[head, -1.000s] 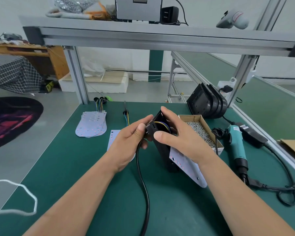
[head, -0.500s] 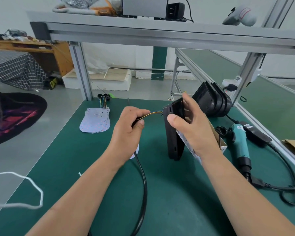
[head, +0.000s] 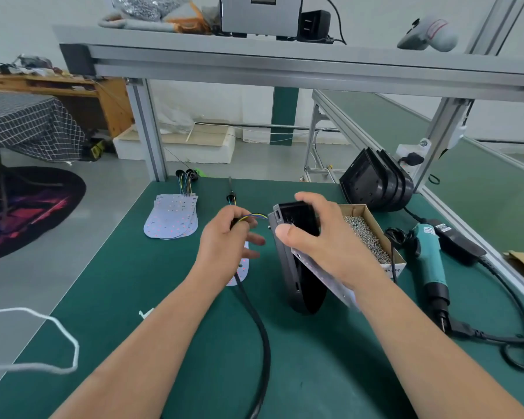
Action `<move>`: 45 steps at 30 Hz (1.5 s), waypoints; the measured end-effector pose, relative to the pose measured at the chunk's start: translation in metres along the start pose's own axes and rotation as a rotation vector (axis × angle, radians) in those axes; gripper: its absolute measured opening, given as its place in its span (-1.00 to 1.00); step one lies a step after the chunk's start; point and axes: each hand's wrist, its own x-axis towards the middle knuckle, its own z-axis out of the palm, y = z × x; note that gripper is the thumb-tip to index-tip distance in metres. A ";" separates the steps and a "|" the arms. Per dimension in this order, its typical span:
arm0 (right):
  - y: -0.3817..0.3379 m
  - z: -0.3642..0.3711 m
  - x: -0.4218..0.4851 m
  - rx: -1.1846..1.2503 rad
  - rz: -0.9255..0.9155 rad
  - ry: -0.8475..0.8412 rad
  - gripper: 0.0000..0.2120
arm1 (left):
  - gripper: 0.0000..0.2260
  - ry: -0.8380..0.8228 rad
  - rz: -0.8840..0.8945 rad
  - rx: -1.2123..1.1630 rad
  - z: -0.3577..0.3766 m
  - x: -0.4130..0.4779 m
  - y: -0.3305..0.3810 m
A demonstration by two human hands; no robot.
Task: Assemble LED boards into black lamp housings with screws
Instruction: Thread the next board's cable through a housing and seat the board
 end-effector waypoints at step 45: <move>0.021 0.010 0.006 0.332 0.044 0.374 -0.61 | -0.83 -0.131 0.030 0.033 0.017 -0.010 0.001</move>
